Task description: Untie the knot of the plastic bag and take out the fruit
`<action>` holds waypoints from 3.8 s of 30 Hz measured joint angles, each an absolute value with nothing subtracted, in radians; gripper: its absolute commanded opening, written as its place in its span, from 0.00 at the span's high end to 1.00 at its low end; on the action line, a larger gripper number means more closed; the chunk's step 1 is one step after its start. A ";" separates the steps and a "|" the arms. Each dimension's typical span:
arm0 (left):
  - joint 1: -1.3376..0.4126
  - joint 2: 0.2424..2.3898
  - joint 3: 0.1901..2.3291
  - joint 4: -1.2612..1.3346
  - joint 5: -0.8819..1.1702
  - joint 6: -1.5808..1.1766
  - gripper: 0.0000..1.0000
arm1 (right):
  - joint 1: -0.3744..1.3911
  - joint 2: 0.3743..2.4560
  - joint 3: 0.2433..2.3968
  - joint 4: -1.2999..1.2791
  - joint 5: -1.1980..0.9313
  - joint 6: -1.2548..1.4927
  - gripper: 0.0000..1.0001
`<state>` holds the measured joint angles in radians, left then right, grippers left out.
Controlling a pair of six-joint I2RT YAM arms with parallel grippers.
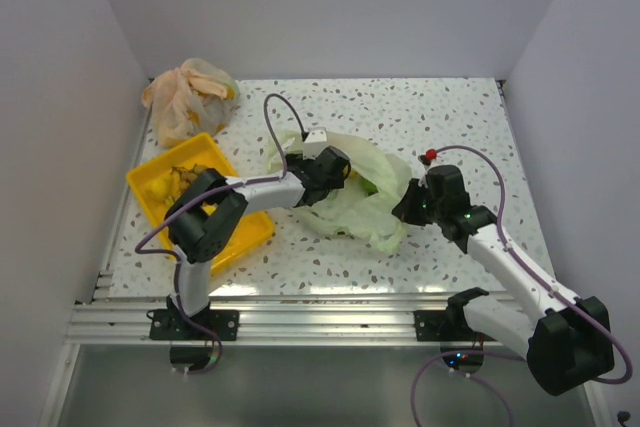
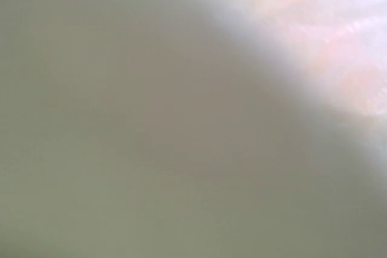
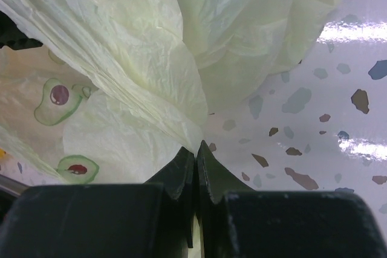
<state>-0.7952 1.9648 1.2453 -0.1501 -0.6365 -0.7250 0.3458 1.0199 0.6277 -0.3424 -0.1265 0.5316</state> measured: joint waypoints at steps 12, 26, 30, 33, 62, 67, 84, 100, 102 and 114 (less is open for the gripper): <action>-0.755 1.962 1.277 -0.112 -0.667 -0.810 0.00 | 0.346 1.020 0.626 -0.318 -0.152 0.534 1.00; -0.751 2.051 1.364 -0.008 -0.741 -0.847 0.03 | 0.346 1.022 0.616 -0.283 -0.227 0.535 1.00; -0.738 2.090 1.373 -0.008 -0.742 -0.851 0.20 | 0.346 1.029 0.615 -0.274 -0.234 0.535 1.00; -0.731 2.097 1.374 -0.001 -0.744 -0.854 0.41 | 0.346 1.030 0.615 -0.269 -0.236 0.535 1.00; -0.875 1.715 1.169 -0.205 -0.506 -0.614 0.80 | 0.346 1.031 0.659 -0.319 -0.127 0.533 1.00; -0.888 1.596 1.156 -0.280 -0.419 -0.577 0.81 | 0.346 1.023 0.662 -0.332 -0.103 0.530 1.00; -0.539 1.259 1.323 -0.572 -0.397 -0.533 0.82 | 0.346 1.017 0.661 -0.355 -0.079 0.522 1.00; -0.271 1.125 0.843 -0.693 -0.125 -0.576 0.64 | 0.346 0.992 0.661 -0.396 -0.077 0.511 1.00; -0.271 1.089 0.806 -0.707 -0.093 -0.585 0.59 | 0.346 0.992 0.661 -0.397 -0.077 0.509 1.00; -0.271 1.000 0.739 -0.743 -0.025 -0.583 0.00 | 0.346 0.992 0.663 -0.411 -0.068 0.466 0.54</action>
<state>-0.2714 1.0000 0.7387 -0.7433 -0.0254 -0.5835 0.3458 0.9920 0.6628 -0.4114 -0.0685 0.4664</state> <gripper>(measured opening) 0.996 0.306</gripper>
